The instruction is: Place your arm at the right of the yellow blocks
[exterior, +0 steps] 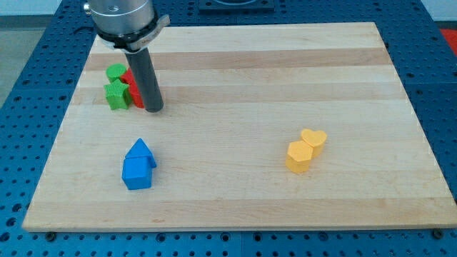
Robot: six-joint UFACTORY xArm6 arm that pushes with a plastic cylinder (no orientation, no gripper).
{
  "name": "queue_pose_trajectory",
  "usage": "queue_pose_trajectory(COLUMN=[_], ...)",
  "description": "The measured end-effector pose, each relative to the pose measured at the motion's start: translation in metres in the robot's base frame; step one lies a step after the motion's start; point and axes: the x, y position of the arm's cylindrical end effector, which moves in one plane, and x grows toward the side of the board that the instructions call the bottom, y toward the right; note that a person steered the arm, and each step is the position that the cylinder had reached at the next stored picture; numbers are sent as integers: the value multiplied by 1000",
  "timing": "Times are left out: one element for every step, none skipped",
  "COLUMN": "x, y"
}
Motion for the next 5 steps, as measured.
queue_pose_trajectory(x=[0,0,0,4,43], y=[-3,18,89,192,287])
